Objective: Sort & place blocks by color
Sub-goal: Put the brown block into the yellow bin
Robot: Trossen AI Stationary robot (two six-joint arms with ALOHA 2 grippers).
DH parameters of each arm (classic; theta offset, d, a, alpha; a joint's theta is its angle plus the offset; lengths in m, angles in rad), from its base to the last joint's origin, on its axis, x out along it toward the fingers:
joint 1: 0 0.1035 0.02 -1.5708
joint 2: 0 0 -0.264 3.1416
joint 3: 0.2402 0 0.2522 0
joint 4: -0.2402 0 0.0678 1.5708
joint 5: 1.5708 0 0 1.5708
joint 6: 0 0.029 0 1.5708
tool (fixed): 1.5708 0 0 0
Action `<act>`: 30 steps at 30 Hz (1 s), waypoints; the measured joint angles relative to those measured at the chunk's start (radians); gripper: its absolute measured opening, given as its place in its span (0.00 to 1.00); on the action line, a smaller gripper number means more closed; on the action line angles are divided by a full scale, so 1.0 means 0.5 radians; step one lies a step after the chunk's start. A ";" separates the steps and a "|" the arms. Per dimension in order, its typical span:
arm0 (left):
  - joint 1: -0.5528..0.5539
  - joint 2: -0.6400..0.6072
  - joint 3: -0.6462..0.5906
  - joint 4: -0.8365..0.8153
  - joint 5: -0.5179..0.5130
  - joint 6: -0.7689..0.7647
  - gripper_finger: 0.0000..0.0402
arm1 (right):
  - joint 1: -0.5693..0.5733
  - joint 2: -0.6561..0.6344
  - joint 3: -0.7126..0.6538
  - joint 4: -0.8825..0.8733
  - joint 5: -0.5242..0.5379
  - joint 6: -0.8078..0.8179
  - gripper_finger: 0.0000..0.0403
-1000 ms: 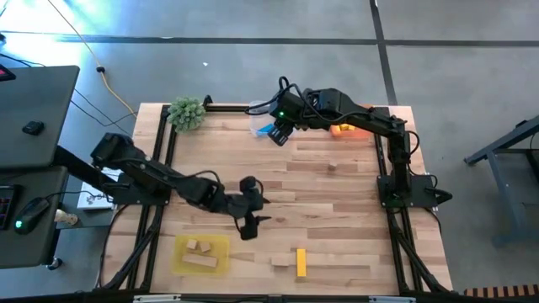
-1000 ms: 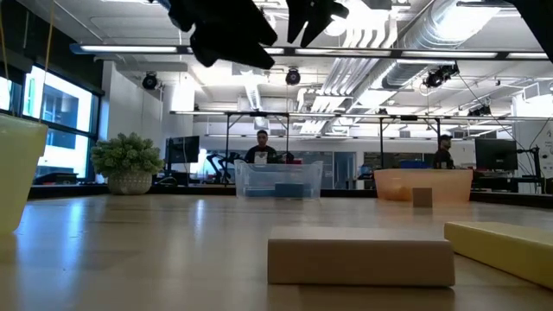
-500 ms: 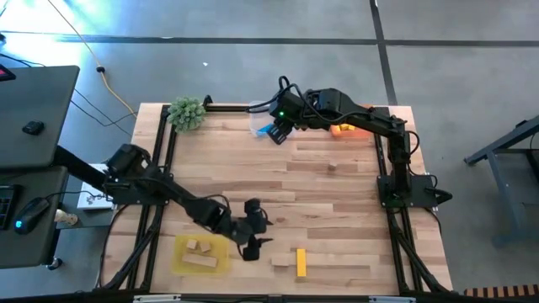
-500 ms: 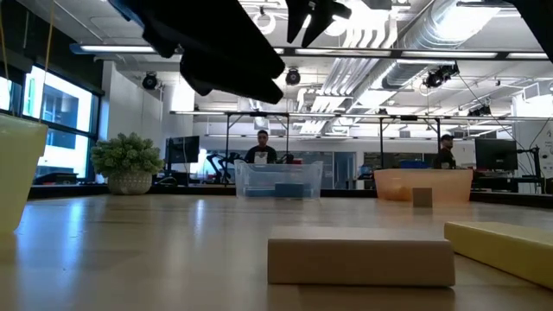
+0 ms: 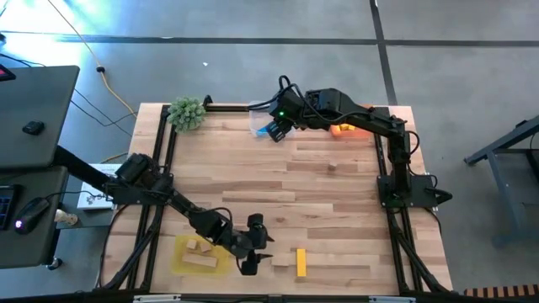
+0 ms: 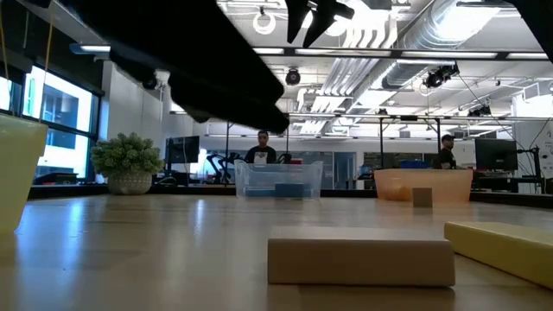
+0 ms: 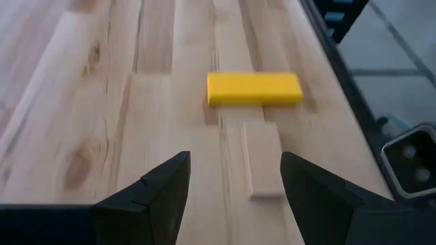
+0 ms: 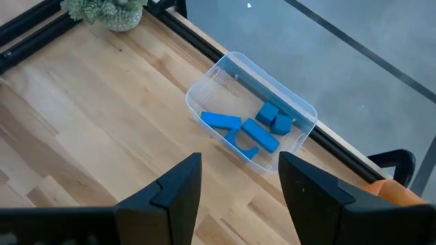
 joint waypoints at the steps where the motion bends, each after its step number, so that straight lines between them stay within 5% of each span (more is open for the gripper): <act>1: 0.000 0.009 -0.003 -0.001 0.003 0.000 0.54 | 0.000 0.000 0.000 0.000 0.000 0.014 0.45; 12: -0.035 0.233 0.188 0.108 0.210 0.121 0.54 | 0.000 0.000 -0.002 0.000 0.000 0.066 0.45; 20: -0.072 0.262 0.311 -0.107 0.058 0.205 0.54 | 0.000 0.000 -0.002 -0.003 -0.001 0.086 0.45; 30: -0.069 0.421 0.352 -0.070 0.149 0.195 0.54 | 0.000 0.000 -0.002 -0.002 -0.001 0.085 0.45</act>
